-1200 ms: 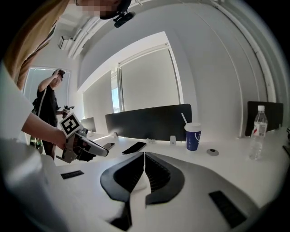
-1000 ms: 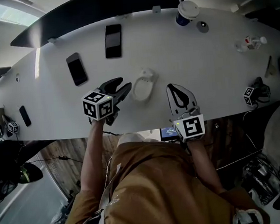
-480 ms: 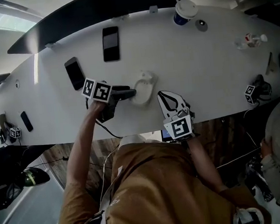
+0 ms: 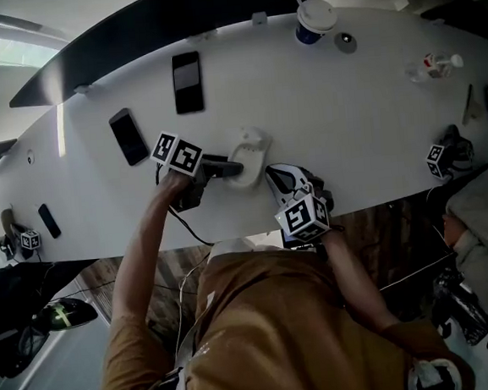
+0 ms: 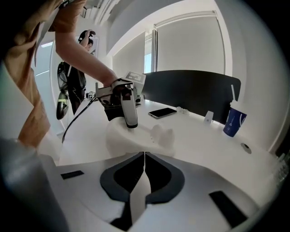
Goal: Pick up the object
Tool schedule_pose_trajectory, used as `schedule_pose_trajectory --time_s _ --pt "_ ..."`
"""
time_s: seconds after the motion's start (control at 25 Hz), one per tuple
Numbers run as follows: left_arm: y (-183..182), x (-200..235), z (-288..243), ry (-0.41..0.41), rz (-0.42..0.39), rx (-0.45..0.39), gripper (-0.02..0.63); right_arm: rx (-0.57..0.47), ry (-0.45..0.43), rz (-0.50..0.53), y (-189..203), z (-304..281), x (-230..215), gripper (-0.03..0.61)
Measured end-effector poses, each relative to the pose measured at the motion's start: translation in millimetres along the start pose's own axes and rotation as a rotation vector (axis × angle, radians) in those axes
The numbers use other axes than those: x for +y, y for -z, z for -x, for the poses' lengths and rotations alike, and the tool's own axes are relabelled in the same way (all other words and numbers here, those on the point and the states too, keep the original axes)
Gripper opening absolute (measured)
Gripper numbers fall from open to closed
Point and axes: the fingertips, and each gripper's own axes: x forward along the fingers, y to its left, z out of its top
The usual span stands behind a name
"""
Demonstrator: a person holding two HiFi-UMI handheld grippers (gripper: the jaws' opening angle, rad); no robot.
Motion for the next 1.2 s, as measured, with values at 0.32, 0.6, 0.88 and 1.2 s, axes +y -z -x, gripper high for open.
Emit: schedule_pose_trajectory --time_s 0.32,0.6,0.88,1.2 --pt "7.0 -4.9 -14.0 0.053 0.032 0.123 0.253 -0.004 -0.042 0.022 -7.9 -10.0 7.0 0.012" --pt "4.2 -1.0 -13.5 0.093 0.116 0.120 0.229 -0.007 -0.042 0.014 -9.8 -12.6 4.5 0.011" --pt "7.4 -5.5 -10.5 0.115 0.072 0.085 0.201 -0.026 -0.063 0.050 -12.2 -5.8 11.1 0.012" --pt "12.9 -14.5 -5.4 0.172 0.080 -0.014 0.184 -0.065 -0.063 0.056 -19.5 5.6 14.0 0.012"
